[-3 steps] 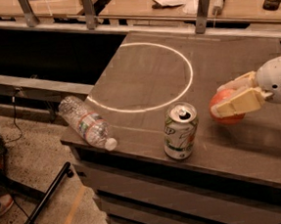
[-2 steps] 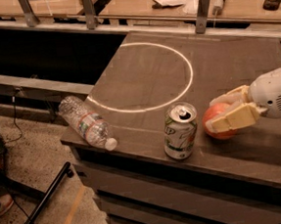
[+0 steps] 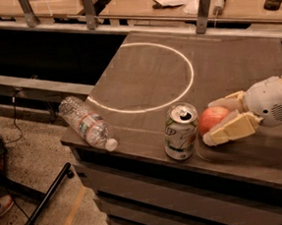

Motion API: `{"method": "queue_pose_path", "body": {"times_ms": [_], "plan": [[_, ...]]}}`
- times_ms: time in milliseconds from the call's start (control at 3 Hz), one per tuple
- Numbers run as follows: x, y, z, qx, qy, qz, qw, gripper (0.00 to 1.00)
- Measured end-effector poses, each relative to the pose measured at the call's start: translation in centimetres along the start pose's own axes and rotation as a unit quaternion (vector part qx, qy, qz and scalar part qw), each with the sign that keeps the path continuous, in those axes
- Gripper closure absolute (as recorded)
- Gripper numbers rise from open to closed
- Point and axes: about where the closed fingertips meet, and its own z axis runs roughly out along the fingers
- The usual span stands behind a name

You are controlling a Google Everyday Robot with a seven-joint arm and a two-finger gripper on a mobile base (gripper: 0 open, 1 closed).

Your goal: Move apple near 7up can

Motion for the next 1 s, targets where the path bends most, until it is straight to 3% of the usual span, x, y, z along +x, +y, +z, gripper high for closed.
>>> {"method": "queue_pose_path", "body": {"times_ms": [667,1000], "plan": [[-0.5,0.3,-0.6,0.002,0.001,-0.008,1.0000,0.00],[-1.1,0.9,-3.1,0.027,-0.009,-0.019,0.9994,0.00]]}}
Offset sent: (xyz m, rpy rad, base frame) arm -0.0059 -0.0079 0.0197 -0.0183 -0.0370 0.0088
